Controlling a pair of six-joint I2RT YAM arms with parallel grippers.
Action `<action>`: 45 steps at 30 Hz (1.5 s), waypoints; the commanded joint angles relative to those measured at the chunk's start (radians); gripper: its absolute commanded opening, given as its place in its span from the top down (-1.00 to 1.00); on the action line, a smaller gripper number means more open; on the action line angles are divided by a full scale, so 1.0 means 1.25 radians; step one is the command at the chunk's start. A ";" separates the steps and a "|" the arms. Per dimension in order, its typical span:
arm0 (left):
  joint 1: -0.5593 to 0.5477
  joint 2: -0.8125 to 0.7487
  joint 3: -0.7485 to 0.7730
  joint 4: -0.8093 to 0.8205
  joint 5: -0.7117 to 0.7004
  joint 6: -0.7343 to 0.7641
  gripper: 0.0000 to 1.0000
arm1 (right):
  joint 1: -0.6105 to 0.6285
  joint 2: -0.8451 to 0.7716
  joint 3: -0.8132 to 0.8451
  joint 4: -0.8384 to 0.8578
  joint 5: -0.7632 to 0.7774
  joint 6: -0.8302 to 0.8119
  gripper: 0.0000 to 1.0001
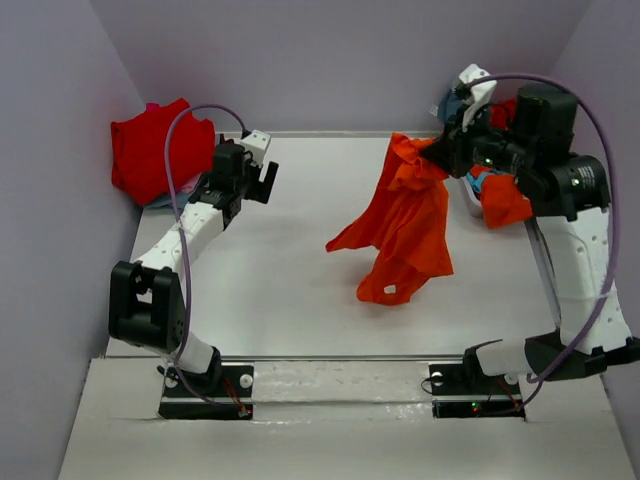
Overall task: Fold and stack the t-shirts
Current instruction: Move the tshirt to the center of the board
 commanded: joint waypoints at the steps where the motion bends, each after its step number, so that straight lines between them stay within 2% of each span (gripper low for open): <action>1: -0.003 0.004 0.016 0.022 -0.017 0.003 -0.98 | 0.058 0.043 0.012 -0.016 0.124 -0.058 0.86; 7: -0.003 0.010 0.021 0.019 -0.018 0.006 -0.98 | 0.110 0.133 0.075 0.012 0.237 -0.047 0.86; 10: -0.003 0.010 0.021 0.018 -0.016 0.005 -0.98 | 0.110 0.228 0.215 0.004 0.295 -0.026 0.86; 11: -0.003 0.009 0.021 0.018 -0.016 0.003 -0.98 | 0.110 0.245 0.226 0.007 0.295 -0.026 0.86; 16: -0.003 -0.020 -0.012 0.033 0.020 0.019 -0.98 | 0.182 0.330 0.196 0.032 0.343 -0.052 0.86; 21: -0.003 -0.038 -0.032 0.041 0.022 0.038 -0.98 | 0.232 0.360 0.141 0.078 0.352 -0.043 0.86; 25: -0.003 -0.062 -0.060 0.072 0.020 0.051 -0.98 | 0.279 0.392 0.207 0.061 0.379 -0.063 0.86; 28: -0.003 -0.073 -0.062 0.078 0.016 0.062 -0.98 | 0.299 0.391 0.209 0.071 0.396 -0.069 0.86; 33: 0.005 -0.096 -0.017 0.052 0.020 0.072 -0.98 | 0.299 0.402 0.194 0.076 0.378 -0.057 0.86; 39: 0.030 -0.093 0.018 0.047 0.067 0.050 -0.98 | 0.313 0.428 0.255 0.066 0.369 -0.047 0.86; 45: 0.046 -0.082 0.048 0.034 0.073 0.076 -0.98 | 0.313 0.397 0.186 0.083 0.394 -0.066 0.86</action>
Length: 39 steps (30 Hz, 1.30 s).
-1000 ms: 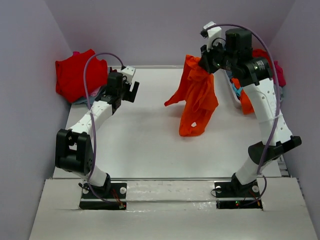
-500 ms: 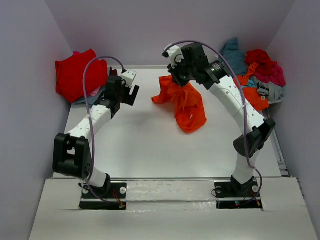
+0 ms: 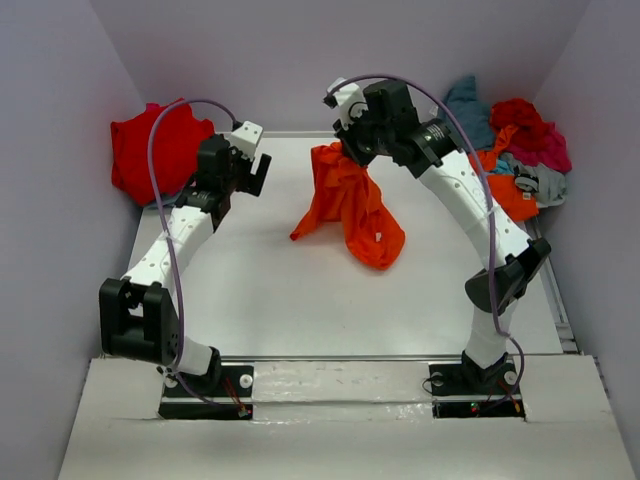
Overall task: Fold and stack the t-shirts
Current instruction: Move the tshirt to the center of the board, then flatten the tshirt out
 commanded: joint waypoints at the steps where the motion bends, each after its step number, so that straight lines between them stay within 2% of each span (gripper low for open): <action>1: 0.014 -0.013 0.051 0.005 0.021 0.024 -0.98 | 0.009 -0.043 -0.057 0.060 0.025 -0.024 0.86; 11: 0.047 -0.004 0.078 -0.045 0.078 0.062 -0.98 | 0.009 -0.065 -0.165 0.063 0.116 -0.051 0.86; 16: 0.062 0.015 0.094 -0.052 0.122 0.055 -0.98 | -0.018 -0.078 -0.212 0.065 0.114 -0.073 0.86; 23: 0.062 0.037 0.134 -0.068 0.161 0.040 -0.98 | -0.029 -0.053 -0.168 0.049 0.098 -0.058 0.86; 30: 0.062 0.054 0.153 -0.059 0.210 -0.073 -0.98 | -0.029 -0.053 -0.146 0.052 0.111 -0.049 0.86; 39: 0.035 0.095 0.191 -0.098 0.137 -0.083 -0.98 | -0.063 -0.032 -0.075 0.038 0.098 -0.007 0.86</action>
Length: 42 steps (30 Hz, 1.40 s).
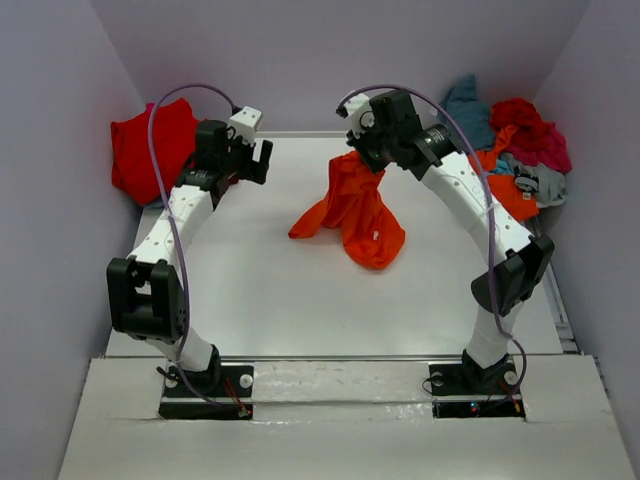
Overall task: Fold and stack the t-shirts
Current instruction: Flatten the tshirt out
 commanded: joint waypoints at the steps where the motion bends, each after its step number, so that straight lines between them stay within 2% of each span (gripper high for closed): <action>1: -0.009 -0.005 0.041 -0.016 -0.027 -0.019 -0.98 | -0.022 0.000 0.093 0.011 -0.003 0.024 0.86; 12: -0.024 -0.048 0.017 -0.022 -0.058 -0.034 -0.98 | -0.102 -0.117 -0.018 0.053 -0.039 0.051 0.86; 18: -0.039 -0.024 0.048 -0.043 -0.070 -0.025 -0.98 | -0.136 -0.145 -0.064 0.084 -0.087 0.052 0.86; 34: -0.047 0.042 0.152 -0.114 -0.084 0.002 -0.98 | -0.224 -0.183 -0.282 0.225 -0.147 0.064 0.86; 38: -0.047 0.062 0.165 -0.116 -0.080 -0.006 -0.98 | -0.241 -0.181 -0.286 0.230 -0.155 0.073 0.86; 42: -0.047 0.086 0.165 -0.110 -0.083 -0.006 -0.98 | -0.248 -0.166 -0.216 0.189 -0.171 0.076 0.86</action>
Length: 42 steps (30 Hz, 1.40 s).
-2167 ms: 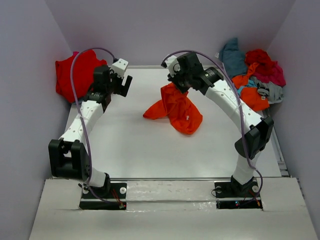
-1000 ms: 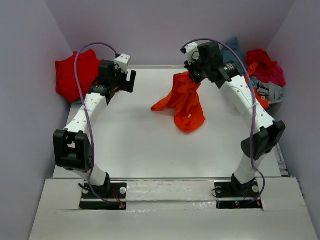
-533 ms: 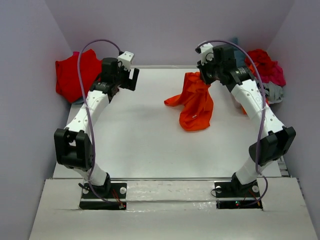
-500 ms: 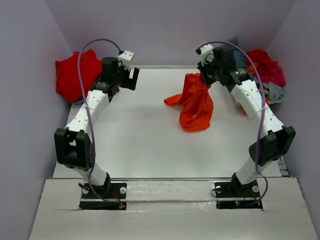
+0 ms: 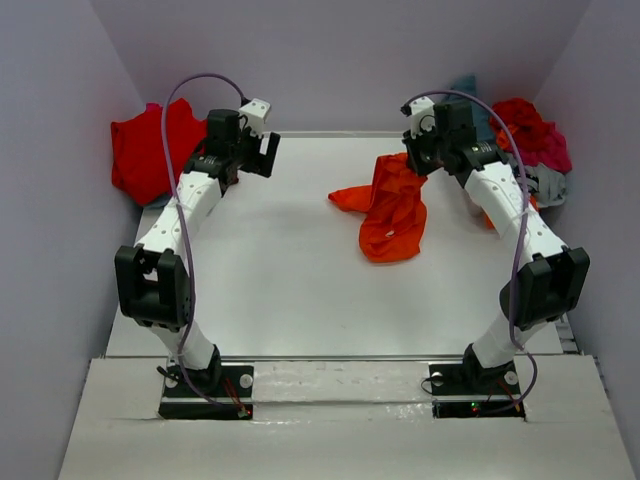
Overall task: Fold and stack the t-shirts
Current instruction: Flatten the tshirt out
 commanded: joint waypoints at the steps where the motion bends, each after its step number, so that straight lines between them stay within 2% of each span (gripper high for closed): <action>1: -0.001 0.027 0.044 -0.001 -0.007 0.005 -0.98 | -0.012 -0.019 0.110 0.005 -0.034 0.009 0.86; 3: -0.009 0.042 0.060 -0.008 -0.006 0.002 -0.98 | -0.012 0.011 0.168 -0.021 -0.037 0.009 0.86; 4: -0.009 0.045 0.064 -0.009 -0.004 -0.001 -0.98 | -0.012 0.024 0.240 -0.057 -0.037 0.007 0.86; 5: -0.009 0.046 0.065 -0.011 -0.002 0.000 -0.98 | -0.012 0.035 0.241 -0.077 -0.038 0.007 0.86; 6: -0.017 0.043 0.064 -0.011 0.000 -0.002 -0.98 | -0.012 0.047 0.333 -0.110 -0.050 0.007 0.86; 7: -0.017 0.042 0.061 -0.011 0.002 -0.001 -0.98 | -0.012 0.048 0.334 -0.120 -0.055 0.007 0.86; 11: -0.055 0.045 0.042 -0.021 0.027 0.004 -0.95 | -0.012 0.075 0.476 -0.185 -0.086 0.017 0.86; 14: -0.082 0.058 0.029 -0.027 0.006 0.011 -0.93 | -0.012 0.122 0.533 -0.265 -0.154 0.031 0.86; 17: -0.093 0.046 0.001 -0.009 -0.004 0.003 -0.93 | 0.031 0.109 0.488 -0.254 -0.180 0.040 0.86; 21: -0.093 0.026 -0.003 -0.005 -0.021 0.000 -0.94 | 0.120 0.084 0.386 -0.220 -0.129 0.010 0.86; 32: -0.093 -0.011 -0.046 0.011 -0.051 0.009 -0.95 | 0.259 0.066 0.372 -0.259 -0.096 -0.014 0.86; 37: -0.093 -0.021 -0.052 0.019 -0.058 0.010 -0.97 | 0.268 0.019 0.319 -0.247 -0.054 -0.036 0.83; 38: -0.093 -0.021 -0.054 0.019 -0.060 0.009 -0.97 | 0.268 0.013 0.305 -0.239 -0.036 -0.039 0.70; 39: -0.093 -0.021 -0.053 0.019 -0.063 0.009 -0.97 | 0.268 0.007 0.268 -0.226 -0.008 -0.046 0.36; 41: -0.093 -0.020 -0.055 0.019 -0.067 0.005 -0.98 | 0.268 -0.013 0.229 -0.212 0.008 -0.047 -0.12; 42: -0.093 -0.022 -0.057 0.021 -0.067 0.005 -0.98 | 0.268 -0.023 0.187 -0.195 0.015 -0.048 -0.68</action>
